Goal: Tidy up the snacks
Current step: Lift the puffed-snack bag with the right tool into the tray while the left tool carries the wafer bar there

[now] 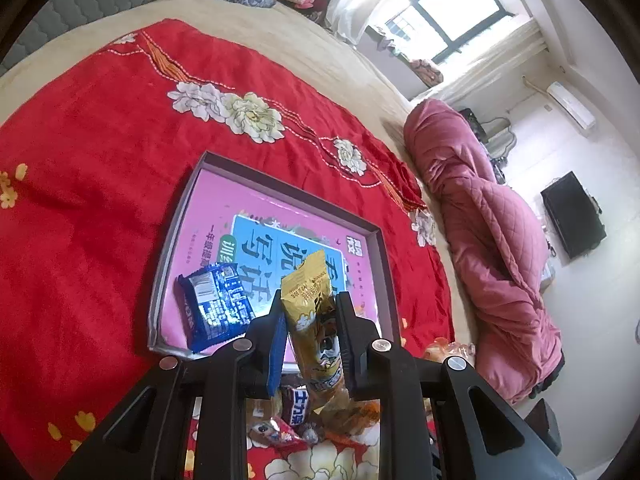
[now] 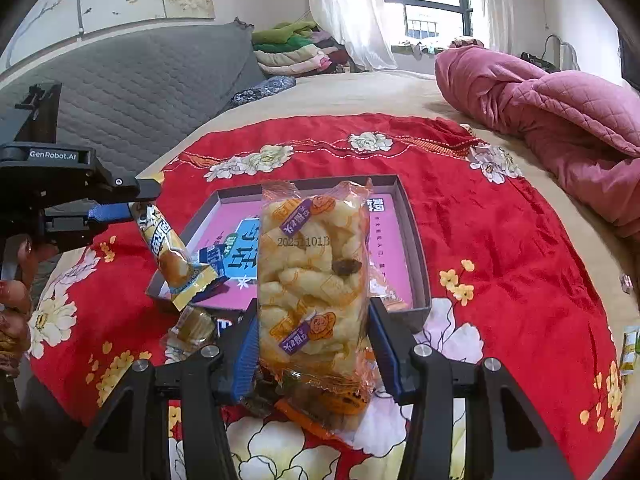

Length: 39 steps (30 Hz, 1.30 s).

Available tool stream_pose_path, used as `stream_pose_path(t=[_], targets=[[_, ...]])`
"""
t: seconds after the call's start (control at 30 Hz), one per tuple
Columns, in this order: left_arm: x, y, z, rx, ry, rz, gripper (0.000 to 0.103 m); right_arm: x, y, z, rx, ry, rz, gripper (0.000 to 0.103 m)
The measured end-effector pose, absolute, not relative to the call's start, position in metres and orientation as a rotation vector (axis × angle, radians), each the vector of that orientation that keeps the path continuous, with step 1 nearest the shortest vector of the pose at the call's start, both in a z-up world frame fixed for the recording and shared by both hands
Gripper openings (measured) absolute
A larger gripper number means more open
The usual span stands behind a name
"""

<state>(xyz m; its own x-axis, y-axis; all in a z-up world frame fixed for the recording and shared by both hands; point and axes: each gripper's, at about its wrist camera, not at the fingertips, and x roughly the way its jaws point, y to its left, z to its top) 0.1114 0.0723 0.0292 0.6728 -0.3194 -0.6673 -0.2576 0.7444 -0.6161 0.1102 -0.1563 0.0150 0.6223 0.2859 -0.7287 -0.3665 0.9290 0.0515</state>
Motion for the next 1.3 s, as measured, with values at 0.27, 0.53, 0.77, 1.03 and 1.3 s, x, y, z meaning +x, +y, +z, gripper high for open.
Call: stream_pose_path(t=[0.27, 0.53, 0.77, 1.03, 1.3], targets=[[0.122, 0.072, 0.025, -0.751, 0.854, -0.043, 0.024, 0.125, -0.154, 0.015, -0.101, 0.816, 0.355, 0.051], [0.136, 0.072, 0.016, -0.760, 0.855, -0.059, 0.024, 0.141, -0.149, 0.017, -0.097, 0.816, 0.328, 0.051], [0.146, 0.077, 0.004, -0.775, 0.862, -0.068, 0.024, 0.147, -0.138, 0.015, -0.115, 0.826, 0.321, 0.051], [0.153, 0.083, -0.017, -0.809, 0.876, -0.068, 0.024, 0.156, -0.128, 0.008, -0.131, 0.846, 0.308, 0.051], [0.156, 0.085, -0.028, -0.794, 0.888, -0.051, 0.024, 0.169, -0.118, -0.006, -0.143, 0.887, 0.315, 0.051]])
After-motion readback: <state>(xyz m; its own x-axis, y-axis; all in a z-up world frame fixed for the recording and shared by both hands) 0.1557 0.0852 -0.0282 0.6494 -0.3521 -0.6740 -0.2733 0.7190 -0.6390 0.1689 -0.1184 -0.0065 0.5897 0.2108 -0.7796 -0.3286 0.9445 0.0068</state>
